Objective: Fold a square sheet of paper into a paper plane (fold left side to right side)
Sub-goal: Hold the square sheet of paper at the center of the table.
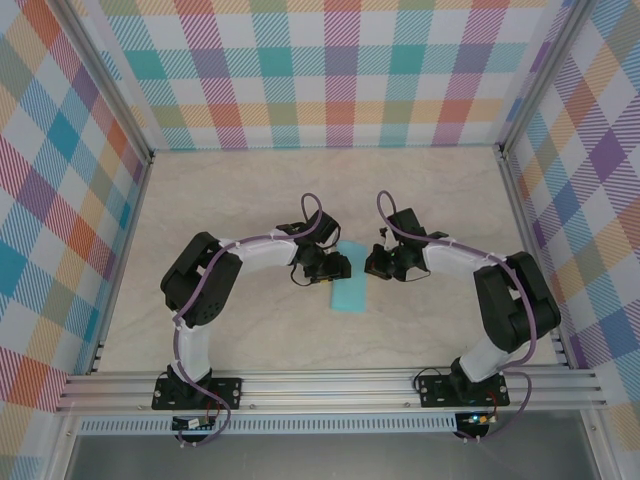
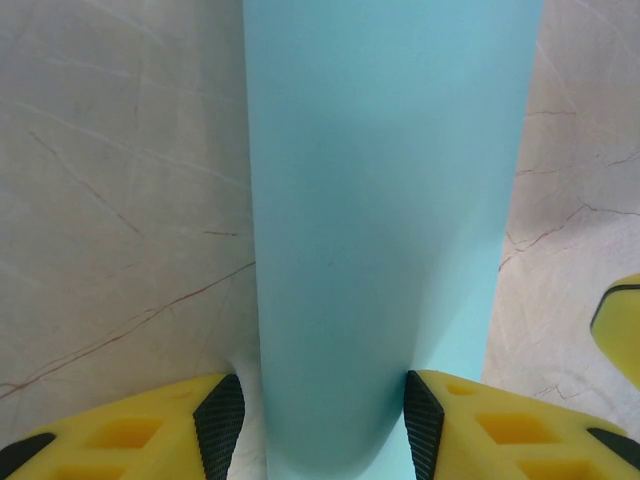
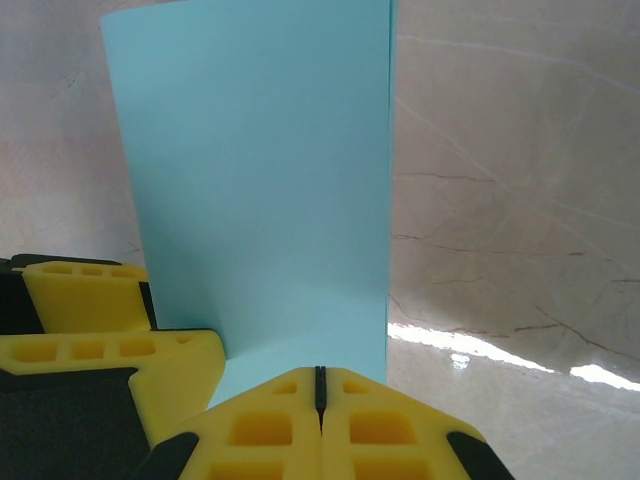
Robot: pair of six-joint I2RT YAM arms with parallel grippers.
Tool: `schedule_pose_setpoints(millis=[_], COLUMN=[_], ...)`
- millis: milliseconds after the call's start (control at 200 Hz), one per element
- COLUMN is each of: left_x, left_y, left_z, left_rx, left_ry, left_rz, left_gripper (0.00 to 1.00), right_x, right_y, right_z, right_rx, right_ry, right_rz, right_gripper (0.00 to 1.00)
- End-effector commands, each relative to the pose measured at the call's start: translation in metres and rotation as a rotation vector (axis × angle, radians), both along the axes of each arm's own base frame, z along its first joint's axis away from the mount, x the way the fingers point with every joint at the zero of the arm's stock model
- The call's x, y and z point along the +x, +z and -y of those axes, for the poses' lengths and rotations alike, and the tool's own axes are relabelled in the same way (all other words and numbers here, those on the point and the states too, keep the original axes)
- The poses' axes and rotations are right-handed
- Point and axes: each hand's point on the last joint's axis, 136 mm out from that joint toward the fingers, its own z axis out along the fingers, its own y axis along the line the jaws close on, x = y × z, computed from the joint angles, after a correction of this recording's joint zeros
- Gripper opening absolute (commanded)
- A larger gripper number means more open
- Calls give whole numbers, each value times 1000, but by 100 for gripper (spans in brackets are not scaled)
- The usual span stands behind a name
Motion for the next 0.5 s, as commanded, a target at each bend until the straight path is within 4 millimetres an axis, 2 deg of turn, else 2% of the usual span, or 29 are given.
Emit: schedule_pose_setpoints(millis=[0,495], left_x=[-22,-22], left_y=[-39,-38], left_z=[-29,-30], left_rx=[161,163], left_ry=[0,-2], left_rz=[-84,-79], left_gripper=[51,51], right_x=[-1,-9], right_y=[-4,-30], right_z=[-8,-7], right_rx=[18,-35], right_ry=[10,25], right_rz=[-23,-95], right_gripper=[4,4])
